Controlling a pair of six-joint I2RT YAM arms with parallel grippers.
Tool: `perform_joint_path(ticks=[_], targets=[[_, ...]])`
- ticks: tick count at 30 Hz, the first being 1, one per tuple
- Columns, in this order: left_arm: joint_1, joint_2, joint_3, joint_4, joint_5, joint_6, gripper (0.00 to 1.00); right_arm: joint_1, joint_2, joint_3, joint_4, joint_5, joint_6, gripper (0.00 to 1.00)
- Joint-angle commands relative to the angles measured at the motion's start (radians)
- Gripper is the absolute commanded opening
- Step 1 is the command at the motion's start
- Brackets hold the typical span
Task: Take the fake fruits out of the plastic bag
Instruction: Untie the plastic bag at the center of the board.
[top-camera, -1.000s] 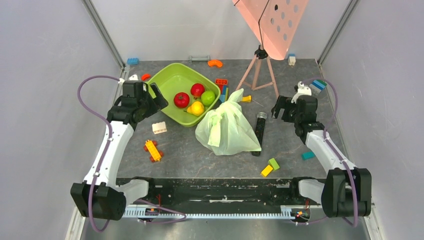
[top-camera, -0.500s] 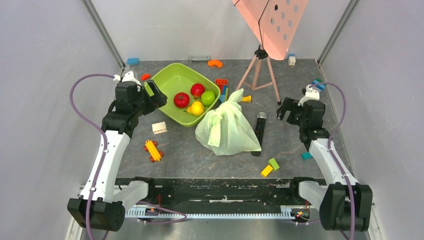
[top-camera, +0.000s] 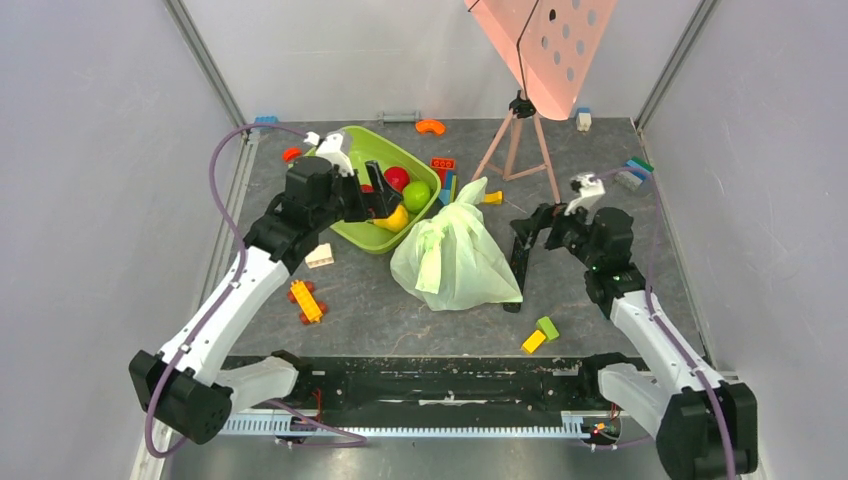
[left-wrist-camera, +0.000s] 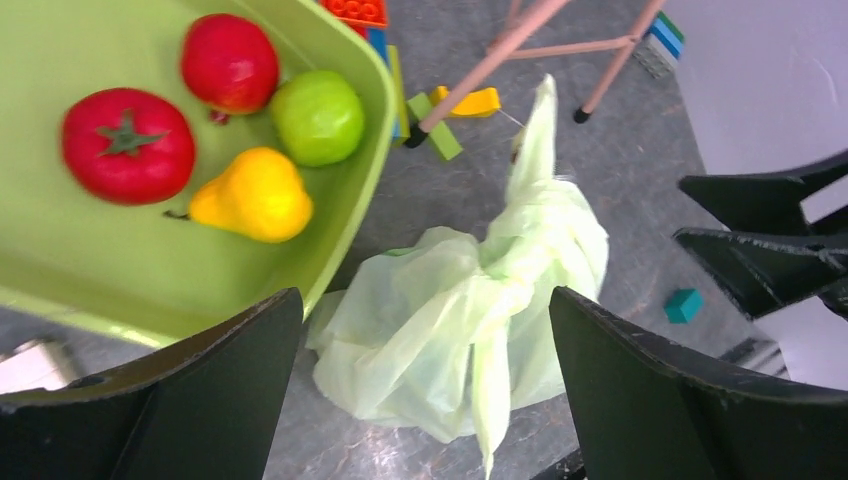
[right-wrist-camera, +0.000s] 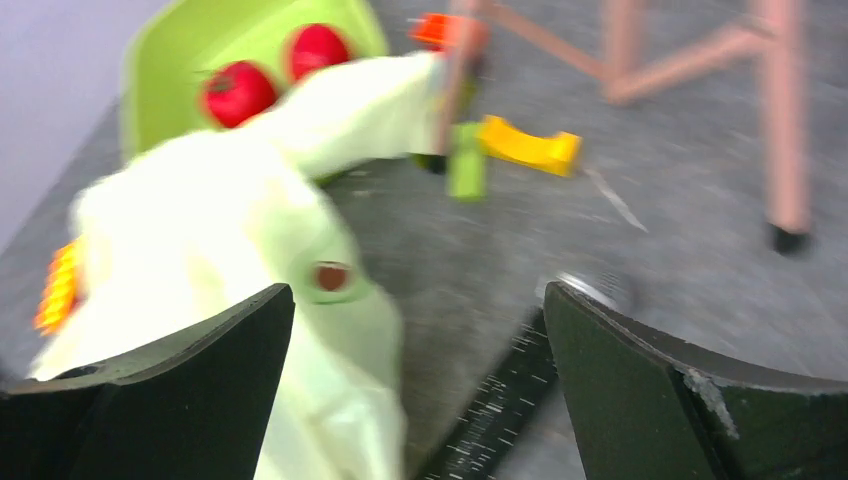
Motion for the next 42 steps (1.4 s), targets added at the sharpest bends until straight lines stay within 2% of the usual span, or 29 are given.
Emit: perform_joint_path(ticks=[1, 5, 12, 18, 28, 31, 33, 36, 38, 39, 42], targets=[[-0.035, 0.052, -0.016, 0.137, 0.148, -0.012, 0.99, 0.177, 0.014, 0.119, 0.068, -0.148, 0.001, 0.99], [-0.049, 0.08, -0.072, 0.195, 0.208, -0.014, 0.96, 0.325, 0.072, 0.171, 0.043, -0.056, -0.031, 0.99], [-0.063, 0.095, -0.167, 0.252, 0.197, -0.014, 0.93, 0.442, 0.215, 0.255, 0.013, 0.096, -0.062, 0.99], [-0.087, 0.112, -0.172, 0.265, 0.155, 0.002, 0.9, 0.484, 0.282, 0.304, -0.024, 0.224, -0.091, 0.99], [-0.102, 0.135, -0.221, 0.343, 0.13, 0.014, 0.85, 0.496, 0.35, 0.334, -0.061, 0.306, -0.136, 0.85], [-0.112, 0.146, -0.233, 0.363, 0.131, 0.024, 0.85, 0.497, 0.367, 0.337, -0.058, 0.288, -0.14, 0.72], [-0.119, 0.152, -0.241, 0.375, 0.131, 0.034, 0.84, 0.498, 0.37, 0.337, -0.059, 0.278, -0.14, 0.56], [-0.126, 0.152, -0.261, 0.402, 0.129, 0.048, 0.84, 0.497, 0.365, 0.334, -0.061, 0.264, -0.142, 0.25], [-0.132, 0.152, -0.274, 0.42, 0.128, 0.065, 0.82, 0.498, 0.356, 0.33, -0.064, 0.258, -0.14, 0.12], [-0.134, 0.152, -0.281, 0.425, 0.124, 0.077, 0.81, 0.497, 0.35, 0.327, -0.065, 0.255, -0.14, 0.08], [-0.137, 0.152, -0.299, 0.428, 0.099, 0.097, 0.79, 0.498, 0.333, 0.32, -0.068, 0.24, -0.135, 0.05]])
